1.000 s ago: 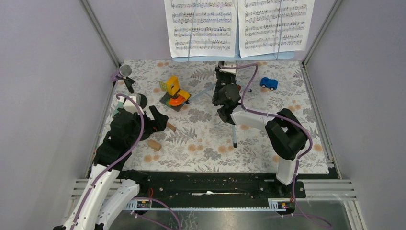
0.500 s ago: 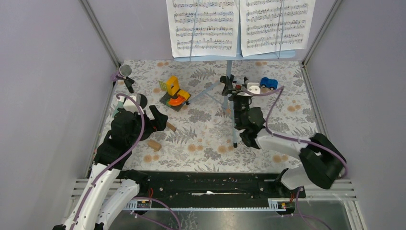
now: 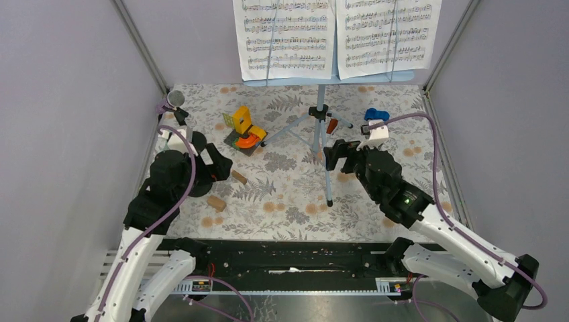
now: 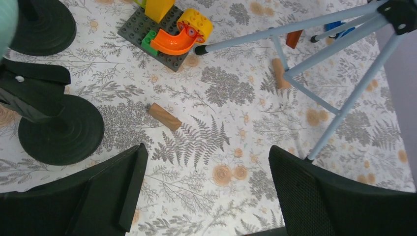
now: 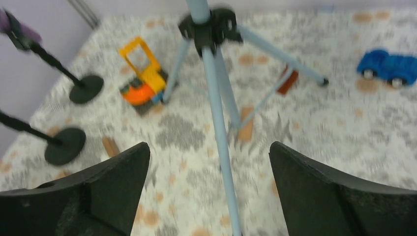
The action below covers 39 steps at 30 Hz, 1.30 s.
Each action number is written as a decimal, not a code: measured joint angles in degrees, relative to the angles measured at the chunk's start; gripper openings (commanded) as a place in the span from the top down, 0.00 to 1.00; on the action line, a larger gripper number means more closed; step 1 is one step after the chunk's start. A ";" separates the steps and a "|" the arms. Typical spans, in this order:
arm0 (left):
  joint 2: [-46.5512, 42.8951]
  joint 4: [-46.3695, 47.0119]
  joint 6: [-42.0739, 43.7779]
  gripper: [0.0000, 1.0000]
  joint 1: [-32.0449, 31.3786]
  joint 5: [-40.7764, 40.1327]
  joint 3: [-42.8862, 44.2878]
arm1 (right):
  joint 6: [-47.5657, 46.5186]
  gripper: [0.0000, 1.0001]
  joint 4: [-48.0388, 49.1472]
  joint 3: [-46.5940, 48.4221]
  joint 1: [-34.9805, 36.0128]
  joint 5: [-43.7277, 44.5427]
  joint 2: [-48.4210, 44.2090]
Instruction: Pack up the instrument practice props
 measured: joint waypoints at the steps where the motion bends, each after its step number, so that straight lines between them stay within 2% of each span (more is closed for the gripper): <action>1: 0.76 -1.05 -0.26 0.01 0.00 0.04 1.84 | 1.99 0.00 -5.86 1.75 0.00 -0.72 -0.24; 3: 2.71 -3.28 -0.87 0.01 0.00 0.35 5.88 | 5.03 0.00 -14.58 4.02 0.00 -2.03 -0.37; 5: 5.51 -5.62 -1.46 0.06 0.00 0.66 10.19 | 8.70 0.00 -24.15 5.64 0.00 -4.48 -0.35; 7: 8.11 -7.39 -1.62 0.05 0.00 1.88 12.48 | 11.26 0.00 -30.93 6.01 0.00 -7.17 -0.28; 9: 9.84 -9.22 -1.38 0.01 0.00 3.37 12.76 | 13.35 0.00 -36.50 6.23 0.00 -10.19 0.09; 12: 11.63 -12.66 -1.38 0.01 0.00 4.07 12.74 | 16.72 0.00 -43.04 7.34 0.00 -13.07 0.55; 16: 9.44 -15.06 -2.49 0.01 0.00 2.25 12.92 | 20.26 0.00 -48.83 10.01 0.00 -14.56 0.22; 21: 10.21 -20.55 -2.97 0.01 0.00 -1.77 18.40 | 20.24 0.00 -51.80 13.14 0.02 -17.38 0.31; 26: 11.87 -20.98 -1.81 0.01 0.00 -1.95 20.28 | 18.80 0.00 -52.19 13.42 0.02 -16.41 -0.87; 31: 4.70 -18.10 -0.52 0.01 0.00 0.98 18.12 | 16.41 0.00 -53.51 14.99 0.00 -13.73 -5.77; 33: 3.74 -19.71 0.09 0.01 0.02 3.06 23.17 | 14.91 0.00 -53.88 17.59 0.00 -13.42 -7.15; 39: 11.54 -18.45 2.05 0.01 0.00 7.34 49.70 | 9.97 0.00 -50.27 28.26 0.00 -17.22 -10.16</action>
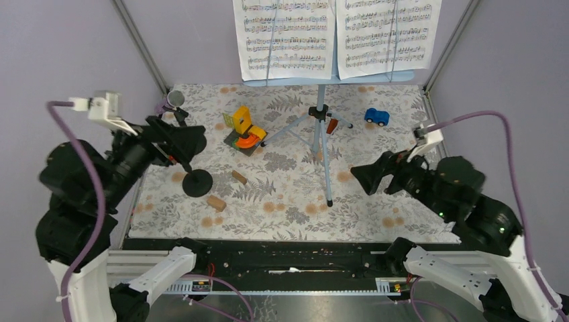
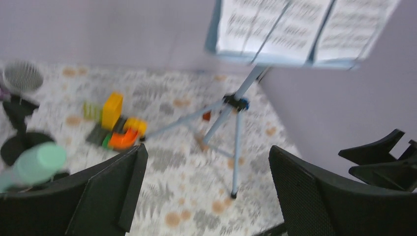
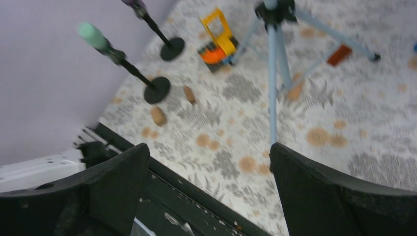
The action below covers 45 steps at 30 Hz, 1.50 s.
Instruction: Pack up the instrument practice props
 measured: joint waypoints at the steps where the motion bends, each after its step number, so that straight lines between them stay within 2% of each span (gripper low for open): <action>1: 1.40 0.37 0.09 0.01 0.00 0.44 3.32 | -0.61 0.00 0.42 2.62 0.02 -0.68 0.55; 6: 9.20 3.43 0.13 0.02 0.00 3.58 14.38 | -2.97 0.00 3.19 17.62 0.00 -3.23 8.79; 13: 21.03 9.01 -0.61 0.09 0.00 7.37 19.08 | -4.09 0.00 4.61 37.09 0.02 -3.10 25.73; 20: 27.69 14.99 -2.62 0.14 0.00 11.52 20.65 | -2.58 0.01 4.87 51.04 0.00 -3.02 38.07; 26: 29.33 21.07 -5.07 0.16 0.00 15.13 22.08 | -1.29 0.07 6.73 52.61 -0.35 -1.77 40.94; 33: 30.12 26.49 -7.80 0.21 -0.39 17.11 22.01 | 0.92 0.09 8.41 52.70 -5.40 -1.88 42.88; 45: 34.14 28.81 -6.78 0.23 -10.49 14.36 22.01 | 3.06 0.15 11.54 51.17 -11.76 -8.17 43.93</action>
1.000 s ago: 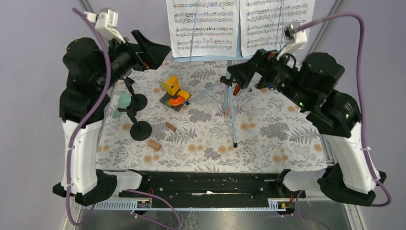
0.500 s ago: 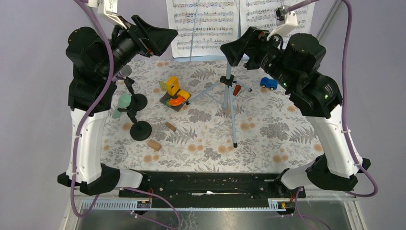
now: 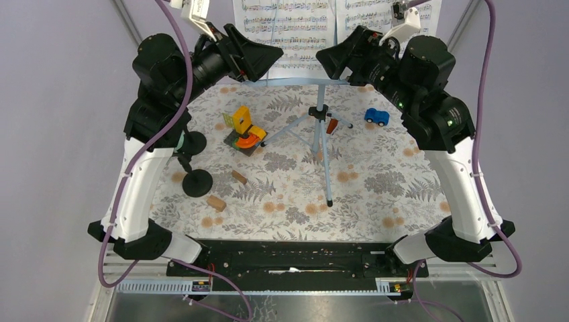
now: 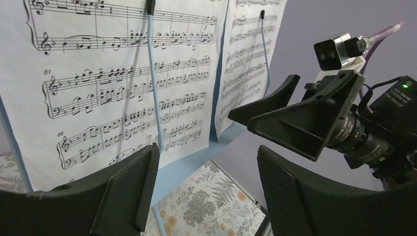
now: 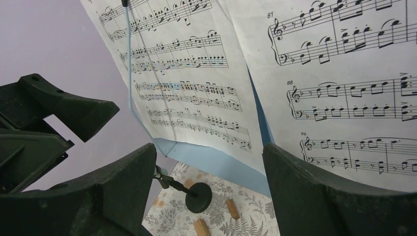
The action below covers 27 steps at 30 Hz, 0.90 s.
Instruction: Pack up the instrument practice props
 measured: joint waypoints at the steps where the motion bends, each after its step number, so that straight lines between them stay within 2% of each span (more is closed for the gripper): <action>1: 0.22 -0.02 0.31 0.23 -0.22 -0.50 -0.02 | 0.13 0.16 0.17 -0.07 -0.26 -0.44 0.07; 12: 0.31 0.20 2.75 0.23 -0.50 -4.02 -0.52 | 1.03 0.19 1.77 -0.94 -2.08 -5.44 2.54; 27: 0.31 0.79 4.37 0.22 -0.50 -4.87 -2.03 | -1.18 0.18 2.75 -3.23 -2.12 -4.98 2.78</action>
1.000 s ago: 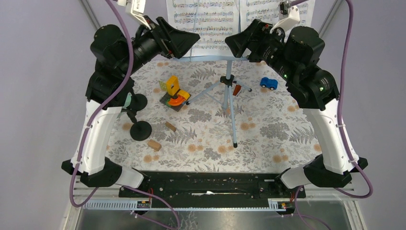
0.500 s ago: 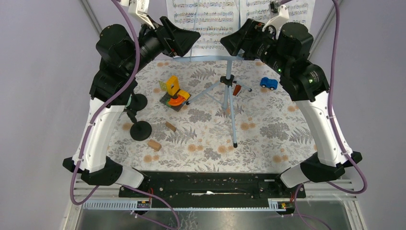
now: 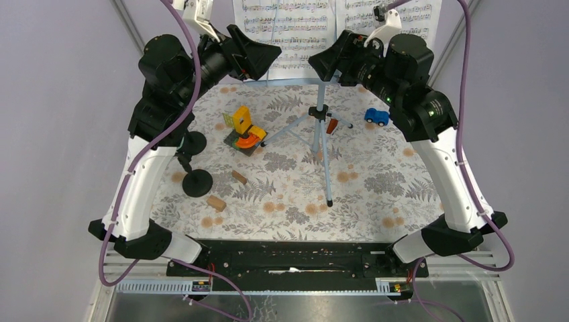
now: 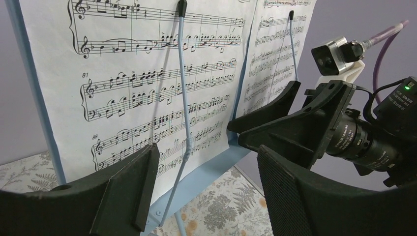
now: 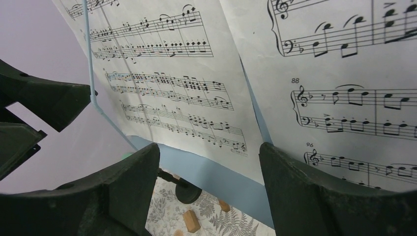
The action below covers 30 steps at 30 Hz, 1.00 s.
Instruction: Pack up the instrument practice props
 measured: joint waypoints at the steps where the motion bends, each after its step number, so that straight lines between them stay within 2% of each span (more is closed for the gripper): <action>1: 0.00 0.02 0.02 0.22 -0.02 0.00 0.00 | -0.31 0.18 0.00 -0.28 0.00 0.28 -0.22; 15: -0.02 0.02 0.26 0.22 -0.11 0.00 -1.25 | -2.40 0.15 0.00 -0.68 -0.04 2.25 -1.14; 30: -0.20 0.00 1.11 0.21 -0.11 0.00 -3.28 | -2.40 0.14 0.63 2.23 -0.04 -2.36 1.60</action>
